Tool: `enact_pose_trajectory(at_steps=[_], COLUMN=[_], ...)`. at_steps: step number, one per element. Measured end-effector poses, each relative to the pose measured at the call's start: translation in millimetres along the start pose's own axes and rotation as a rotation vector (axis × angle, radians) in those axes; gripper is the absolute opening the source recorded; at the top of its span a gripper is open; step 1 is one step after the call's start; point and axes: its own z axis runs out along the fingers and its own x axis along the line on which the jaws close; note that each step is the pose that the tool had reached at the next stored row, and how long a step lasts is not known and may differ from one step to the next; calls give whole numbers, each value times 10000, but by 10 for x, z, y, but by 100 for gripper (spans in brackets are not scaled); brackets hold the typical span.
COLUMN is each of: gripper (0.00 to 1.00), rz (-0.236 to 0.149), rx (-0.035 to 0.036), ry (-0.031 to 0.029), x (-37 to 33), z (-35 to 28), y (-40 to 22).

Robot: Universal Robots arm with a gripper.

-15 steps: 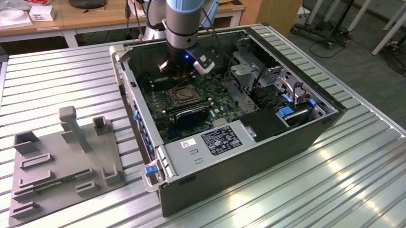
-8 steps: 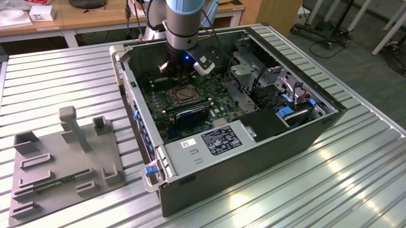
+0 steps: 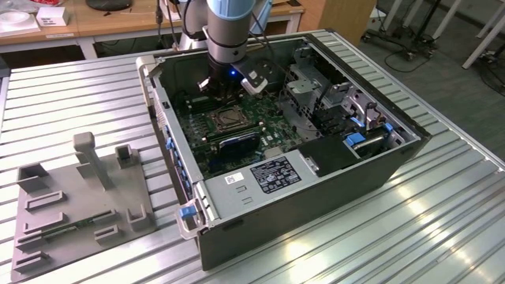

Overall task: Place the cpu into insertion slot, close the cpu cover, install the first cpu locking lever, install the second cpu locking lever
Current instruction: 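Install the first cpu locking lever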

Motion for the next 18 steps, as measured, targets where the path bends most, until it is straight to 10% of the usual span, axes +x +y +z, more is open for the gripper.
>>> enact_pose_trajectory(at_steps=[18], gripper=[11], rz=[0], rx=[0], ry=[0], x=[-41], z=[46], y=[-12])
